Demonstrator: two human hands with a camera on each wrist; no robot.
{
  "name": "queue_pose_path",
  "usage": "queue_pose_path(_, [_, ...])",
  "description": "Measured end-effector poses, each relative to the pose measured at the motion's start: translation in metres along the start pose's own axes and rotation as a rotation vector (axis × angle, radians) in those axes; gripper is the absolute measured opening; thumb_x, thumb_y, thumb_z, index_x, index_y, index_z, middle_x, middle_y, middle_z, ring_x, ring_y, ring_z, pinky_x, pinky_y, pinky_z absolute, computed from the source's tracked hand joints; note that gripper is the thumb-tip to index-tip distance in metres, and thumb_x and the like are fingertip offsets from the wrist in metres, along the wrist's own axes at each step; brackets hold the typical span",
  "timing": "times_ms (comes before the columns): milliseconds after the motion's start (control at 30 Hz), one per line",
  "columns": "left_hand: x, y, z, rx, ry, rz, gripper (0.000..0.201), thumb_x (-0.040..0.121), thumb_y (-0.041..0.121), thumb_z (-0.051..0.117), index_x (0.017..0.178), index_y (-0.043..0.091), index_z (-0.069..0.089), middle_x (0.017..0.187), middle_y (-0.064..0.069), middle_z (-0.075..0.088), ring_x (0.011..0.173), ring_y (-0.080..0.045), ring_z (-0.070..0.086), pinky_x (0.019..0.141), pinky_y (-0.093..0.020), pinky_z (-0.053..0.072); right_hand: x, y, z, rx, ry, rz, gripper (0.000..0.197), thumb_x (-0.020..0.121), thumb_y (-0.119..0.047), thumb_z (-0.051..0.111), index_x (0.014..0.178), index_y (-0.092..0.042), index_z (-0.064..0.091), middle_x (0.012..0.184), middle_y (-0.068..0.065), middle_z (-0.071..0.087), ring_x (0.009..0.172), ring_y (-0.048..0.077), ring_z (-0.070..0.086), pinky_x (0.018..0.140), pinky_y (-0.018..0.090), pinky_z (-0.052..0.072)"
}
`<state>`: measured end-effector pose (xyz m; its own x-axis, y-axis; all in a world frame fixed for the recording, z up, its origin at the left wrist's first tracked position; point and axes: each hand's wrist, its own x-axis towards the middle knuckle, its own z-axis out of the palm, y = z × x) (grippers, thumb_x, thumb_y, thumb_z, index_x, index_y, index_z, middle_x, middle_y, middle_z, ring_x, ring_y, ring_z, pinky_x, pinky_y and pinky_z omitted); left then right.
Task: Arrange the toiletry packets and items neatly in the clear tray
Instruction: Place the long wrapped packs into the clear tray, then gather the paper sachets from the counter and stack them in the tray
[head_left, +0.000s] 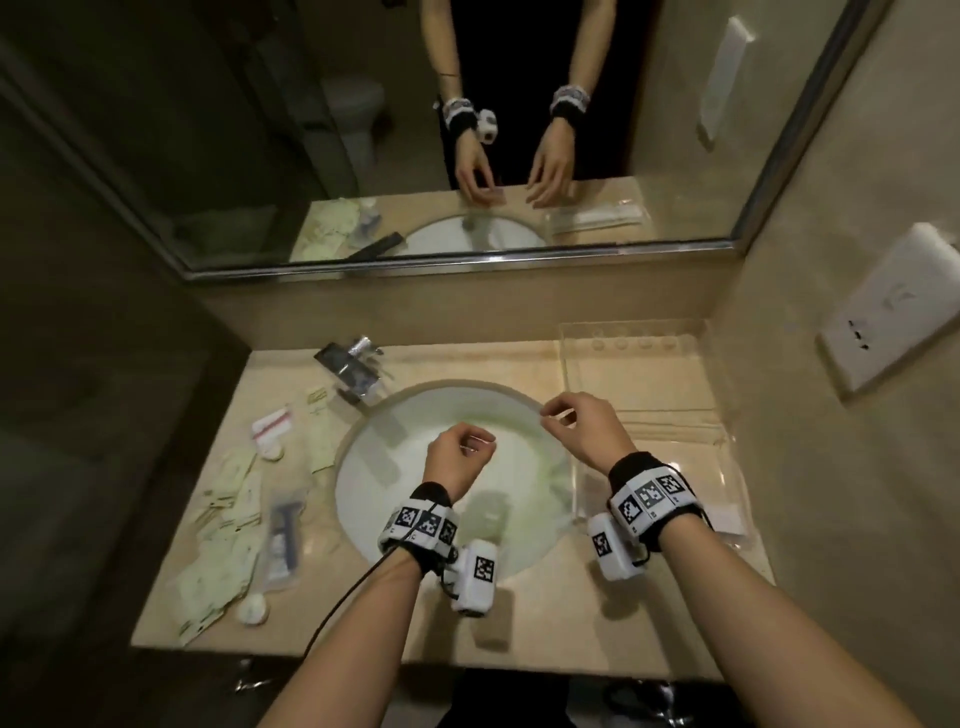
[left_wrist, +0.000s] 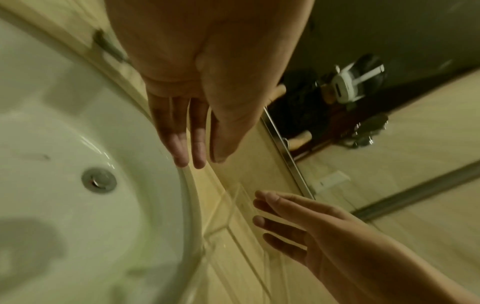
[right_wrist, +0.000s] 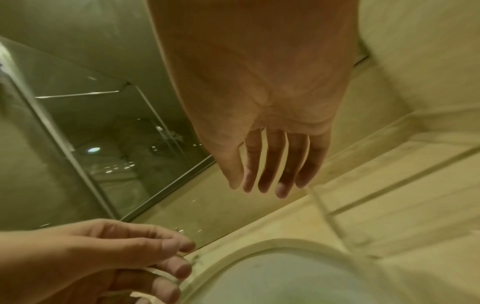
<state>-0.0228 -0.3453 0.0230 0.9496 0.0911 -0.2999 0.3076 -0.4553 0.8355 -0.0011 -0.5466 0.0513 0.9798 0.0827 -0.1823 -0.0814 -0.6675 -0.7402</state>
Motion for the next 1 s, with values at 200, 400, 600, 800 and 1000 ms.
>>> queue_pose_path(200, [-0.021,-0.045,-0.103,-0.033,0.186,-0.107,0.008,0.078,0.019,0.068,0.076,0.026,0.066,0.075,-0.003,0.070,0.067,-0.018,0.062,0.073,-0.036,0.055,0.018,-0.090,0.070,-0.020,-0.200,-0.159,0.011,0.090,-0.022,0.066,0.099,-0.016,0.069,0.092,-0.005,0.068,0.080,0.013,0.061,0.065,0.020,0.047])
queue_pose_path(400, [-0.046,-0.096,-0.188,-0.073,0.342,-0.236,0.010,0.079,0.015,0.067,0.077,0.024,0.067,0.074,0.001,0.069,0.070,-0.016,0.064,0.069,-0.029,0.054,0.024,-0.159,0.153,-0.050,-0.363,-0.248,0.016,0.089,-0.022,0.067,0.101,-0.012,0.069,0.090,-0.004,0.066,0.081,0.014,0.061,0.071,0.023,0.044])
queue_pose_path(600, [-0.053,-0.163,-0.262,-0.055,0.427,-0.332,0.006,0.080,0.011,0.069,0.085,0.012,0.071,0.069,0.006,0.063,0.067,-0.011,0.060,0.053,-0.003,0.042,0.030,-0.210,0.237,-0.062,-0.469,-0.289,0.015,0.088,-0.019,0.068,0.101,-0.011,0.069,0.089,-0.002,0.068,0.076,0.013,0.061,0.068,0.018,0.044])
queue_pose_path(800, [-0.055,-0.231,-0.318,-0.026,0.430,-0.501,0.013,0.074,0.010,0.075,0.086,0.013,0.070,0.068,0.005,0.064,0.073,-0.014,0.063,0.073,-0.022,0.048,0.039,-0.249,0.328,-0.086,-0.571,-0.242,0.016,0.085,-0.019,0.070,0.099,-0.013,0.068,0.094,0.001,0.069,0.084,0.017,0.063,0.084,0.029,0.052])
queue_pose_path(1000, [-0.053,-0.273,-0.335,-0.013,0.383,-0.606,0.036,0.065,0.015,0.085,0.091,0.013,0.060,0.099,-0.009,0.064,0.094,-0.023,0.062,0.081,-0.024,0.047,0.050,-0.259,0.402,-0.235,-0.614,-0.105,0.044,0.077,-0.020,0.080,0.114,-0.013,0.058,0.112,0.005,0.062,0.100,0.023,0.062,0.090,0.033,0.050])
